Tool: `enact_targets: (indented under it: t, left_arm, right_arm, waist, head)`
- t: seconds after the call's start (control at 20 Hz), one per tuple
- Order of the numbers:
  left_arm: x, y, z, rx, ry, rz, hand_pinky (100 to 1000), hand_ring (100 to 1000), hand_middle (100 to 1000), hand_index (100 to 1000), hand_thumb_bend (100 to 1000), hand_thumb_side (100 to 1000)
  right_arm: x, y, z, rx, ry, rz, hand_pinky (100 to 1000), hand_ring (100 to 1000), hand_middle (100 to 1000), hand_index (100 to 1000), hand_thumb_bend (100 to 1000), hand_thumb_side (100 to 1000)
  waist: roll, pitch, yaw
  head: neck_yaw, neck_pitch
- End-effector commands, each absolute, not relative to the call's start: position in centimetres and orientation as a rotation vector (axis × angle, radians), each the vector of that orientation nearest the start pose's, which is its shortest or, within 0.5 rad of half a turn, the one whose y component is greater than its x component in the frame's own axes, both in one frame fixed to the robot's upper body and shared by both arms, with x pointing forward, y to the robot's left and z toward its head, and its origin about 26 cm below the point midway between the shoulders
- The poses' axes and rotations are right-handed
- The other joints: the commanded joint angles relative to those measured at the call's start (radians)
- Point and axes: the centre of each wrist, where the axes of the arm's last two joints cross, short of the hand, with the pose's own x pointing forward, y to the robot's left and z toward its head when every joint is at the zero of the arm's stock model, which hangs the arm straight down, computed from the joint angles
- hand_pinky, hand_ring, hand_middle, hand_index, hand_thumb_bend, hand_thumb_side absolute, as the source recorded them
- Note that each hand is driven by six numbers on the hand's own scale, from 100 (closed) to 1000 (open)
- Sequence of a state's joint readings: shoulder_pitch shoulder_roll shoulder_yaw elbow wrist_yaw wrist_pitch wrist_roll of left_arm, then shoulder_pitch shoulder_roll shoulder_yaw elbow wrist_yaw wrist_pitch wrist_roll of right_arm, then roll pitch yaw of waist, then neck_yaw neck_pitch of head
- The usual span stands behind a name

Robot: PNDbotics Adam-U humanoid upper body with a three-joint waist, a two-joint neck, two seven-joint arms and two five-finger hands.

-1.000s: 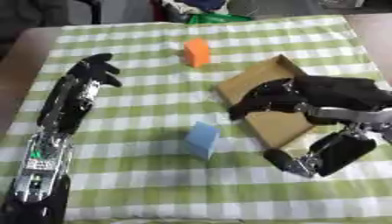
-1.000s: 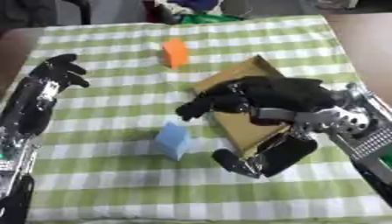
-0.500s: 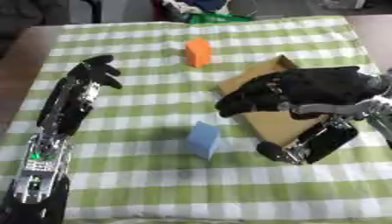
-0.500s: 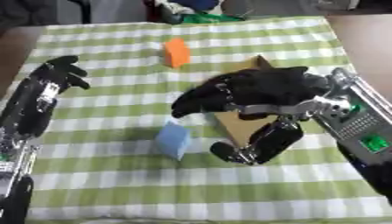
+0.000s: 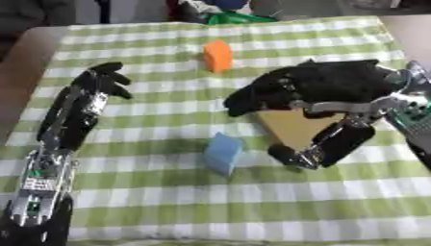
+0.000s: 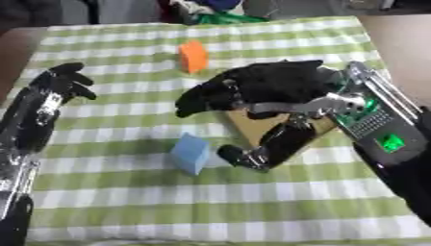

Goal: Pick up objects on the table and place them in the box.

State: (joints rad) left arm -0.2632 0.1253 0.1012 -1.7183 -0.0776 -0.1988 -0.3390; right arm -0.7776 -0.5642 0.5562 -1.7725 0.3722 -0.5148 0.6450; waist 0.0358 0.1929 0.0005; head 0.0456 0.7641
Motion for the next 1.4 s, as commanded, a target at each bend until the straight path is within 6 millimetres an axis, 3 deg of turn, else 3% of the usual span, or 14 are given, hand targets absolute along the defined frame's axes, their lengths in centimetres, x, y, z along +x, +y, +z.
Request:
enact_targets:
  t: [0.05,0.85,1.4]
  left_arm:
    - [33.1,26.8,12.0,-0.001,-2.128,-0.553,691,566,612,842,135,722]
    - [33.3,26.5,12.4,-0.014,-2.140,-0.570,692,562,610,842,137,719]
    - [33.2,26.5,12.4,-0.009,-2.137,-0.570,693,561,610,842,140,721]
  right_arm:
    - [34.5,-14.8,24.5,0.124,1.834,-2.432,888,905,942,1000,100,445]
    - [36.4,-13.0,22.8,0.143,1.729,-2.455,883,896,917,1000,100,515]
    - [36.8,-12.9,21.0,0.110,1.645,-2.512,888,903,928,1000,100,578]
  waist:
    - [-0.002,-0.011,0.003]
    - [-0.007,-0.005,0.032]
    - [-0.012,0.000,0.031]
  head:
    - [-0.005,-0.007]
    - [-0.026,-0.012]
    - [-0.023,-0.010]
